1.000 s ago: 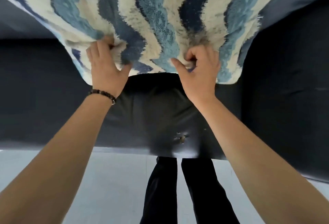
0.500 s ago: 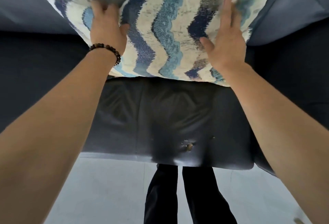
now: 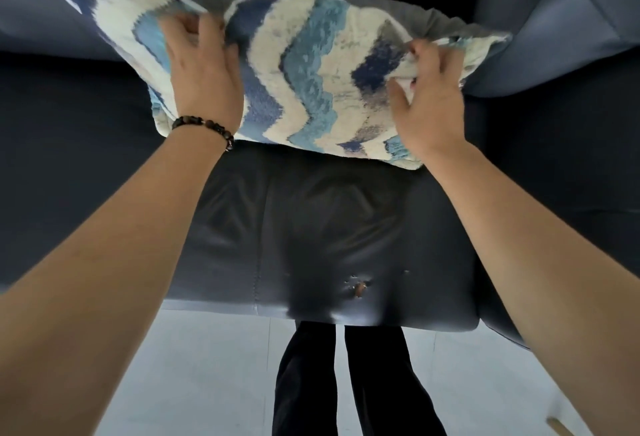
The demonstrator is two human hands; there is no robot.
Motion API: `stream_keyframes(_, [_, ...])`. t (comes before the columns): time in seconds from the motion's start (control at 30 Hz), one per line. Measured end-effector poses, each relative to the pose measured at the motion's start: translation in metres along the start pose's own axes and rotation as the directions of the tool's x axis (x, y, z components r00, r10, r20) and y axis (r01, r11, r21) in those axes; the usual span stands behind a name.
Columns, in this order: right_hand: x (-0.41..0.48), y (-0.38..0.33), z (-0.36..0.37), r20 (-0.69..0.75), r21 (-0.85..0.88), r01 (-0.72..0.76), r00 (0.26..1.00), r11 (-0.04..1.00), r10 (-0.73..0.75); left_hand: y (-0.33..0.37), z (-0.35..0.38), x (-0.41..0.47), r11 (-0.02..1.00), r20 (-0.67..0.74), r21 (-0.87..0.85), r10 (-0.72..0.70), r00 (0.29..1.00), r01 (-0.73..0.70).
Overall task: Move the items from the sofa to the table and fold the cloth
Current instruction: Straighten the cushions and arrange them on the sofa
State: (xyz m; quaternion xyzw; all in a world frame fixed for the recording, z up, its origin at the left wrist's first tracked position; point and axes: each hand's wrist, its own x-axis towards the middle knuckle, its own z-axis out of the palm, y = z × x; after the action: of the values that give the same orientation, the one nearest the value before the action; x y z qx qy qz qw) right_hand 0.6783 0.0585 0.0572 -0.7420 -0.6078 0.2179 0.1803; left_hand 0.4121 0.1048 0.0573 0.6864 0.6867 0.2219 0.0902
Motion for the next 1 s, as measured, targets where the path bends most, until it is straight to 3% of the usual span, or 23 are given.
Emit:
stream_keyframes(0.07, [-0.006,0.000,0.006,0.044,-0.063,-0.004,0.999,0.998,0.007,-0.004,0.005,-0.010,1.000,0.035,0.018,-0.010,0.999,0.010])
stream_keyframes(0.17, [-0.016,0.000,0.013,0.004,-0.054,0.025,1.000,0.998,-0.025,0.002,0.005,-0.022,0.997,-0.066,-0.028,-0.069,0.995,0.068])
stream_keyframes(0.27, [-0.029,0.003,0.022,-0.046,-0.038,0.059,0.997,0.998,-0.061,0.009,0.010,-0.038,0.948,-0.112,-0.146,-0.301,0.947,0.284])
stream_keyframes(0.33, [-0.032,0.004,0.027,-0.031,-0.100,0.094,0.995,0.991,-0.098,0.007,0.018,-0.042,0.884,0.016,-0.227,-0.415,0.910,0.408])
stream_keyframes(0.43, [-0.020,0.009,0.032,0.125,-0.205,0.080,0.991,0.976,-0.055,-0.002,0.029,-0.039,0.896,0.253,-0.207,-0.339,0.906,0.393])
stream_keyframes(0.53, [-0.012,0.009,0.031,0.126,-0.256,0.055,0.992,0.965,-0.024,-0.005,0.026,-0.035,0.910,0.283,-0.202,-0.300,0.911,0.363])
stream_keyframes(0.7, [-0.058,-0.005,0.017,0.183,-0.072,0.048,0.982,0.996,-0.034,0.009,-0.008,-0.074,0.897,0.294,-0.261,-0.280,0.914,0.358])
stream_keyframes(0.8, [-0.111,-0.014,-0.009,0.254,0.016,0.027,0.967,1.000,-0.030,0.042,-0.047,-0.131,0.822,0.262,-0.400,-0.322,0.910,0.406])
stream_keyframes(1.0, [-0.241,-0.037,-0.100,0.308,0.182,-0.120,0.950,0.976,0.060,0.123,-0.165,-0.255,0.681,0.360,-0.448,-0.455,0.814,0.579])
